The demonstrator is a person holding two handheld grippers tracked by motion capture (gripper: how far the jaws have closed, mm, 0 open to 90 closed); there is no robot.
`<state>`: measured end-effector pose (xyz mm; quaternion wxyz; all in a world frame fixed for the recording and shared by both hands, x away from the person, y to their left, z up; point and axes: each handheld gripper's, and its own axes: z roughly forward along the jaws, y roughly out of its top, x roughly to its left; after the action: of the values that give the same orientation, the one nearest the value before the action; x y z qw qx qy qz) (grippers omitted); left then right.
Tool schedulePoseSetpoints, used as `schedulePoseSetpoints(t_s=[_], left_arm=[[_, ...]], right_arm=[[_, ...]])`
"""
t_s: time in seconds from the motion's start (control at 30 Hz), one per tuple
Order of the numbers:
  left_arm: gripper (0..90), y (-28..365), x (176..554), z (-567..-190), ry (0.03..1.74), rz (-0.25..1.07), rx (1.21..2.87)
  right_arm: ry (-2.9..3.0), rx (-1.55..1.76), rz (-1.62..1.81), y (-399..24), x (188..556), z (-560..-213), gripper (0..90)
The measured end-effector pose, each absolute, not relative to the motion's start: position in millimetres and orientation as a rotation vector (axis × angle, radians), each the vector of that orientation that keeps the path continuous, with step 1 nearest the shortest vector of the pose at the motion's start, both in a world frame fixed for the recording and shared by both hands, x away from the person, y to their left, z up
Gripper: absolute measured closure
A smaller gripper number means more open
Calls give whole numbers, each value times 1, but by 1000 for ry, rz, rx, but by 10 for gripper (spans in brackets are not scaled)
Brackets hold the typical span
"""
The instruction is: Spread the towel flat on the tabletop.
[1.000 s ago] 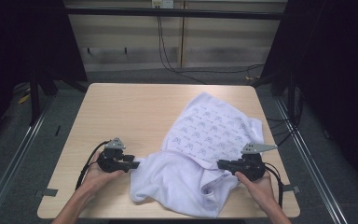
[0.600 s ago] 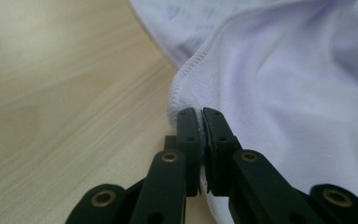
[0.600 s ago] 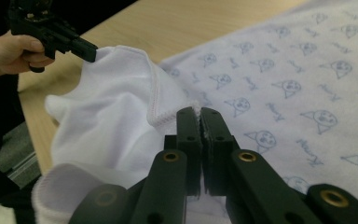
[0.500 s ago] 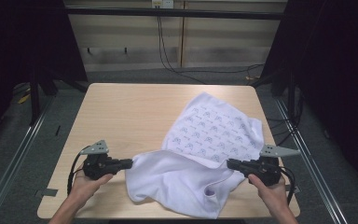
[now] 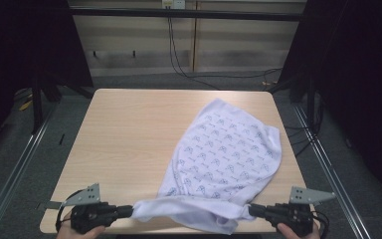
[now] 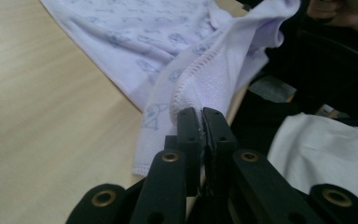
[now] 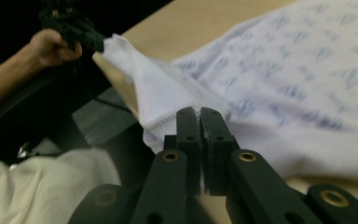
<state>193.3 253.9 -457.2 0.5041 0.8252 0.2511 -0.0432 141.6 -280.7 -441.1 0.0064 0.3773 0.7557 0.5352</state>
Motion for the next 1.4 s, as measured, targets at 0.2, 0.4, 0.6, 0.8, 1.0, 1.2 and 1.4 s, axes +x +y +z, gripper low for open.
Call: schedulePoseSetpoints(t_s=[0.2,0.4,0.6,0.8,1.0,1.2,1.4], left_arm=[[851,264,163,-452,552,-81,1965],[763,273,166,-450,530,-82,1931],[739,269,182,-446,540,-63,1939],[835,222,253,-471,615,-69,2073],[820,176,300,-491,632,-83,2148],[867,141,311,-503,589,-24,2226],[900,159,300,-502,602,12,2238]], right_arm=[[2438,1150,1631,-281,117,-446,776],[2396,1153,1648,-287,121,-439,668],[2441,1215,1545,-273,148,-458,654],[2484,1231,1398,-247,184,-468,579],[2536,1236,1269,-229,203,-479,498],[2506,1255,1264,-228,204,-479,484],[2493,1277,1309,-229,199,-478,477]])
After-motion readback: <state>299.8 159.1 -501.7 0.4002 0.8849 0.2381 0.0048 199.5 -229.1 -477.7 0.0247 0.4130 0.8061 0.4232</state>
